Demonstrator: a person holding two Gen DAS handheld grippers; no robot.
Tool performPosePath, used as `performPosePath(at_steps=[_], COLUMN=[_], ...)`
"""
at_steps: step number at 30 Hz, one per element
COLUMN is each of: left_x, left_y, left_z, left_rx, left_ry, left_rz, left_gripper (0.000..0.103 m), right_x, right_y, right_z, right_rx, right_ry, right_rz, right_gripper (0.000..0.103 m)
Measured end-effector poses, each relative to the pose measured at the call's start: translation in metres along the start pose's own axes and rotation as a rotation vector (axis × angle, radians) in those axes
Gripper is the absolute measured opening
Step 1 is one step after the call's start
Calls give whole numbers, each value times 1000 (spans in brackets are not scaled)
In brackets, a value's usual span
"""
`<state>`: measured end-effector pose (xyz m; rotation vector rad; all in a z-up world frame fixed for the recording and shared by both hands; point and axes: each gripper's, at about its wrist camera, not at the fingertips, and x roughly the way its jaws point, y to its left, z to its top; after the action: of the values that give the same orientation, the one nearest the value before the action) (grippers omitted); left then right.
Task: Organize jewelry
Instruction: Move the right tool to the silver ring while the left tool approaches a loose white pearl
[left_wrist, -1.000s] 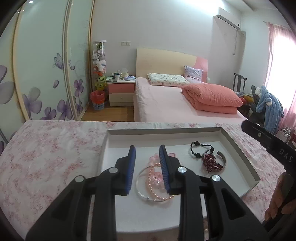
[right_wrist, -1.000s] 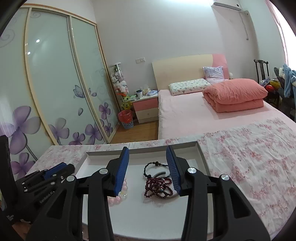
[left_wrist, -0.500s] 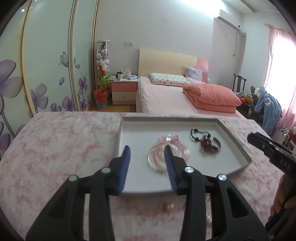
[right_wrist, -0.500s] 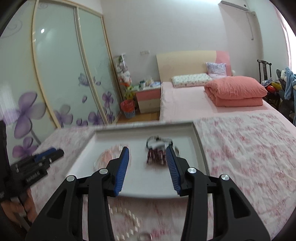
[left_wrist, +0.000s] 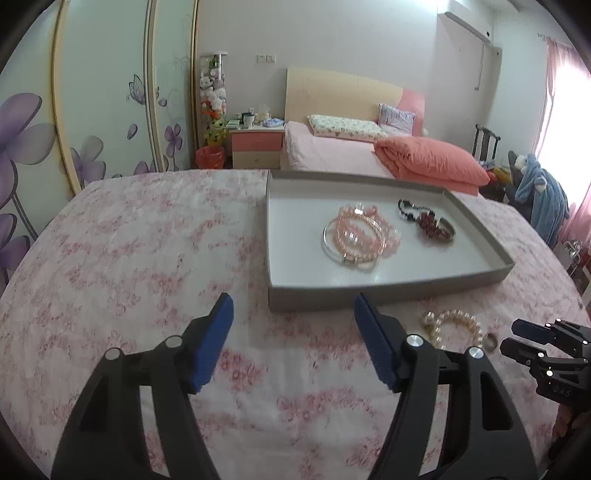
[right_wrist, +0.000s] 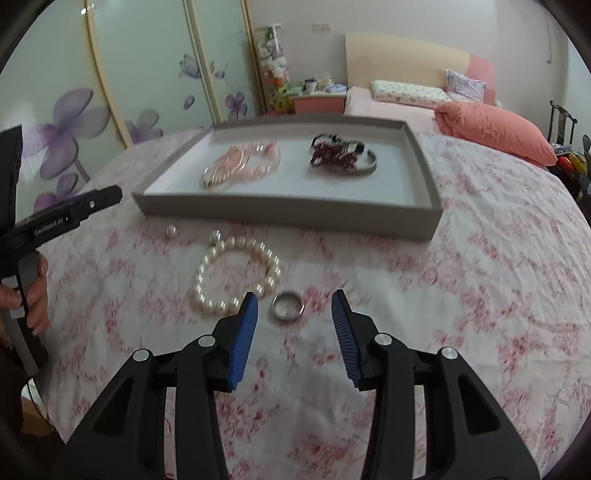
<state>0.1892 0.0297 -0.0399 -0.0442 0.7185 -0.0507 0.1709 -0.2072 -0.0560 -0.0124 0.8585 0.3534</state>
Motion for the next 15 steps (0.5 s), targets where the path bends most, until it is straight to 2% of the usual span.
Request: performPosePath(at_steps=[5, 9, 12, 14, 15], left_x=[3, 7, 10, 12, 13], left_y=[-2, -3, -3, -5, -6], left_z=[-9, -12, -14, -15, -15], left_rx=[14, 19, 25, 32, 37], left_ry=[26, 38, 47, 56, 60], left_rz=[8, 11, 11, 11, 10], left_gripper=[71, 72, 72, 72, 72], right_x=[7, 15, 17, 17, 18], right_y=[7, 13, 15, 13, 12], right_z=[-3, -3, 0, 2, 3], right_rx=[-24, -66, -76, -73, -73], right_ry=[34, 48, 46, 44, 43], right_rz=[-18, -61, -69, -73, -83], right_gripper=[43, 39, 33, 23, 23])
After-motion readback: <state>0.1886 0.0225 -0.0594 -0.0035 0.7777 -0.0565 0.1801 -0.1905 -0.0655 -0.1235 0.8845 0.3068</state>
